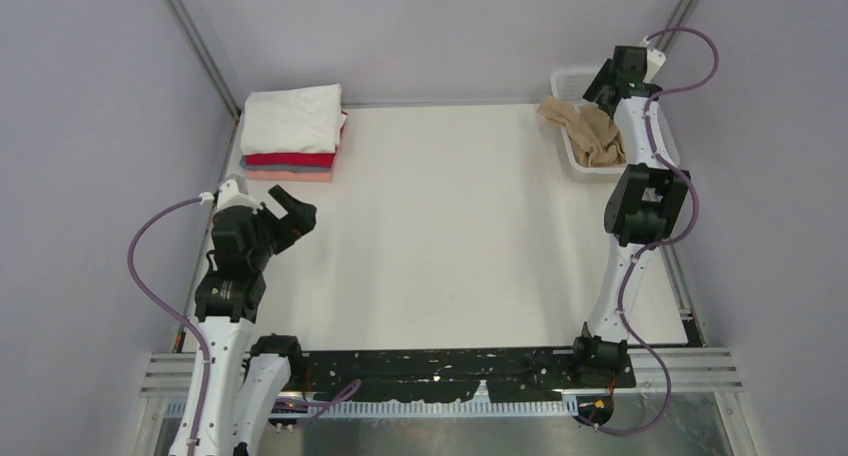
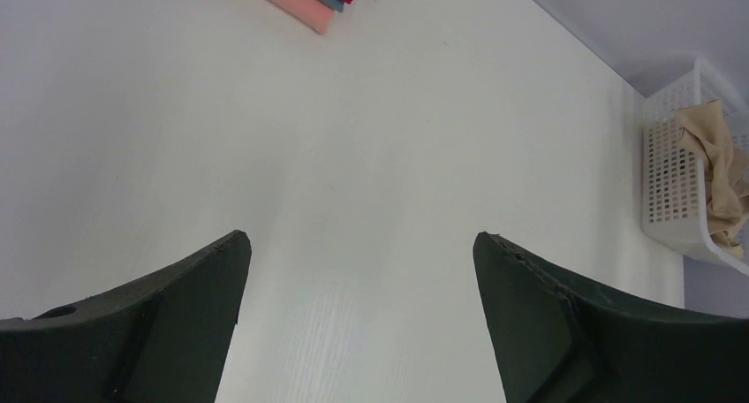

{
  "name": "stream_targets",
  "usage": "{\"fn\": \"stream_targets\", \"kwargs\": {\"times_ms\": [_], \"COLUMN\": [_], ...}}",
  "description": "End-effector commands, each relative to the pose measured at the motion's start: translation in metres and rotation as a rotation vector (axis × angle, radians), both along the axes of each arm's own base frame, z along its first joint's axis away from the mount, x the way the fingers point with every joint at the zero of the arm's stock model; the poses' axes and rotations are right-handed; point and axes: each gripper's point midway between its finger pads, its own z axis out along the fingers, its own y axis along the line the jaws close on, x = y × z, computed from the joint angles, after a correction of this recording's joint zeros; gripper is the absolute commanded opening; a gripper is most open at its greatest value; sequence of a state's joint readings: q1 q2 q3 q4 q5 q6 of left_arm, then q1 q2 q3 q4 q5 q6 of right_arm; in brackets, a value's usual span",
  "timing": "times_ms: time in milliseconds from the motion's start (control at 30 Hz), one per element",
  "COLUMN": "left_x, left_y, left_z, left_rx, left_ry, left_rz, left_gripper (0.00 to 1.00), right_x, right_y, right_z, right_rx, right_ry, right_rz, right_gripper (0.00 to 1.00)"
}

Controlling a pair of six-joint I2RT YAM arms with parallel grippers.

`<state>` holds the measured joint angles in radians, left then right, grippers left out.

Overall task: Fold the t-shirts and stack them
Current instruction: Grab crumpled tshirt from bin with the right arm

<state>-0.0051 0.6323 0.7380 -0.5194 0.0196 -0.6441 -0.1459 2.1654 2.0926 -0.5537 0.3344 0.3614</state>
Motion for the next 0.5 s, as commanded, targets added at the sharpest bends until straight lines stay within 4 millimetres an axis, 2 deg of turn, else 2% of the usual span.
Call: {"fn": "stream_targets", "kwargs": {"times_ms": [0, 67, 100, 133, 167, 200, 267, 300, 333, 367, 400, 433, 467], "left_x": [0.003, 0.004, 0.004, 0.004, 0.005, 0.005, 0.005, 0.005, 0.005, 0.004, 0.004, 0.004, 0.004], "left_y": [0.002, 0.002, 0.002, 0.002, 0.004, 0.007, 0.006, 0.006, 0.006, 0.006, 0.006, 0.006, 0.006], "left_z": [0.014, 0.014, 0.013, 0.013, 0.013, 0.013, 0.013, 0.013, 0.012, 0.012, 0.013, 0.012, 0.013], "left_rx": [-0.002, -0.003, -0.003, -0.002, 0.004, 0.014, 0.026, 0.031, 0.036, 0.04, 0.042, 0.043, 0.043], "left_ry": [-0.043, -0.045, -0.042, -0.04, -0.036, -0.033, -0.027, -0.023, -0.022, -0.023, -0.026, -0.03, -0.037], "left_rz": [0.014, 0.014, 0.014, 0.013, 0.025, 0.034, 0.022, 0.019, 0.017, 0.015, 0.014, 0.014, 0.013], "left_gripper": [0.99, 0.99, 0.99, 0.99, 0.99, 0.99, 0.99, 0.99, 0.99, 0.99, 0.99, 0.99, 0.99], "right_x": [0.022, 0.026, 0.029, 0.031, 0.035, 0.038, 0.044, 0.046, 0.047, 0.044, 0.042, 0.033, 0.029], "right_y": [-0.005, -0.007, -0.006, -0.005, -0.004, 0.0, 0.006, 0.008, 0.013, 0.016, 0.023, 0.029, 0.041], "right_z": [-0.023, -0.038, -0.044, -0.046, -0.043, -0.038, -0.009, 0.024, 0.042, 0.082, 0.11, 0.143, 0.164], "right_rx": [0.038, 0.038, 0.038, 0.042, 0.04, 0.052, 0.055, 0.045, 0.048, 0.033, 0.034, 0.022, 0.021], "right_ry": [0.007, 0.02, 0.02, 0.017, 0.002, -0.013, -0.079, -0.142, -0.178, -0.249, -0.304, -0.359, -0.394], "right_rz": [-0.021, -0.033, -0.03, -0.017, -0.004, 0.022, 0.062, 0.081, 0.107, 0.126, 0.163, 0.189, 0.233], "right_gripper": [0.96, 1.0, 0.97, 0.71, 0.57, 0.34, 0.09, 0.07, 0.06, 0.06, 0.05, 0.05, 0.05]}}
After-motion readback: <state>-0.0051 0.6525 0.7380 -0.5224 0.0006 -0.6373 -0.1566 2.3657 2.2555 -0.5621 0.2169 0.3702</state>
